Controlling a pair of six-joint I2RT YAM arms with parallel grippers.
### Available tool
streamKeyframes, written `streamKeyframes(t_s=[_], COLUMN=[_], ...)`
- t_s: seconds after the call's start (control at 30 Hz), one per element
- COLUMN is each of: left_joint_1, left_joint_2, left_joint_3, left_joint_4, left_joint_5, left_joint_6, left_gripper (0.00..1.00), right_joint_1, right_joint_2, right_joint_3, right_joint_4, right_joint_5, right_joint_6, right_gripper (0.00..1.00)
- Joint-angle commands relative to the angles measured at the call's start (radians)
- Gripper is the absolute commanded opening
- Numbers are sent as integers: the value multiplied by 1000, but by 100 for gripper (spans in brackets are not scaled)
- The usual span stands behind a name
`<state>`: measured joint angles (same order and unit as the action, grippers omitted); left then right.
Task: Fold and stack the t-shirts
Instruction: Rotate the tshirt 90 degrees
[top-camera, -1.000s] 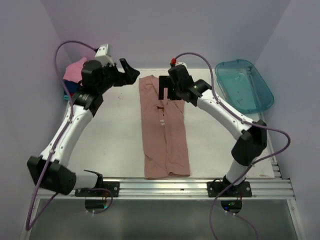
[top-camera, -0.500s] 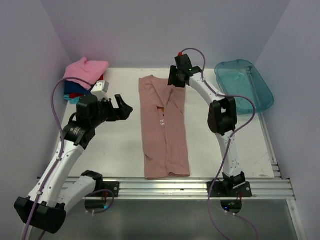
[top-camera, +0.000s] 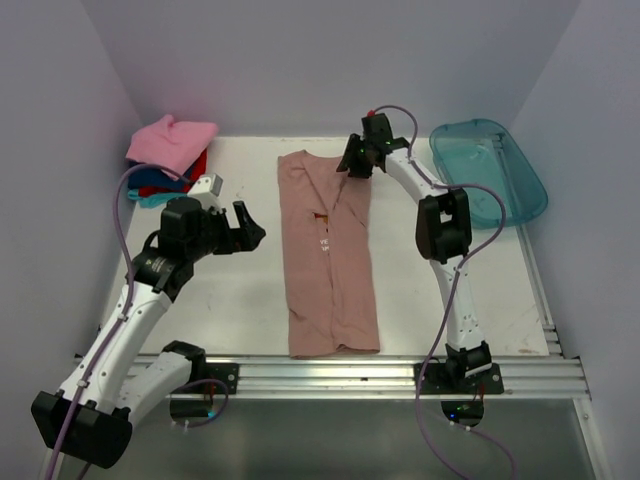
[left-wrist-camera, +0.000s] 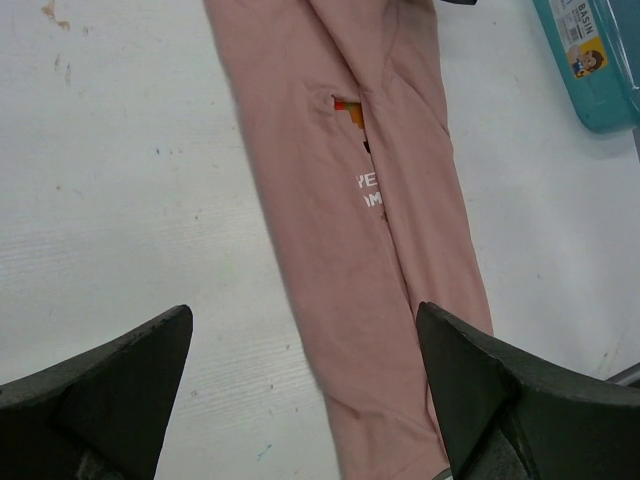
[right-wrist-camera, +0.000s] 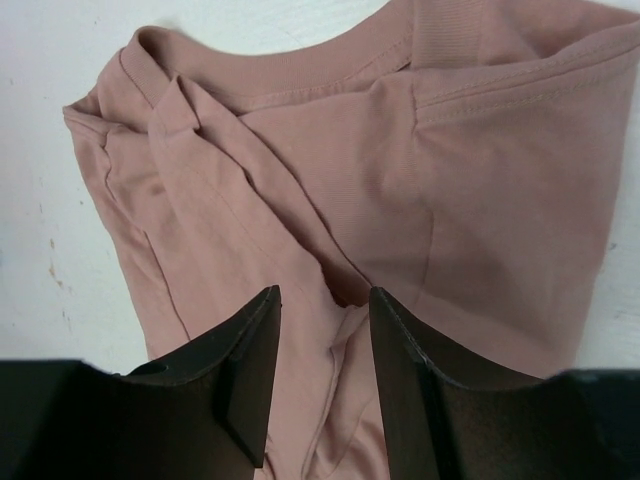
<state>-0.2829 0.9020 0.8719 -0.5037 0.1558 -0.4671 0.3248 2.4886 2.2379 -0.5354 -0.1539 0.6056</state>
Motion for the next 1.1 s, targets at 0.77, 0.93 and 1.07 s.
streamKeyframes(t_s=[0.77,0.93,1.07], left_joint_1=[-2,-2,-2], left_joint_2=[-23,-28,-32], left_joint_3=[-62,-70,-73], left_joint_4=[19,19,22], left_joint_5=[-10,-10,-10], left_joint_6=[13,10,7], left_gripper=[95,95,95], right_joint_1=[7,7,7], right_joint_2=[-31,-50,-50], right_joint_3=[-118,-118,-113], right_joint_4=[84,58,58], right_joint_5=[-33,2,1], right_joint_6=[17,-21,-23], right_gripper=[34,35,21])
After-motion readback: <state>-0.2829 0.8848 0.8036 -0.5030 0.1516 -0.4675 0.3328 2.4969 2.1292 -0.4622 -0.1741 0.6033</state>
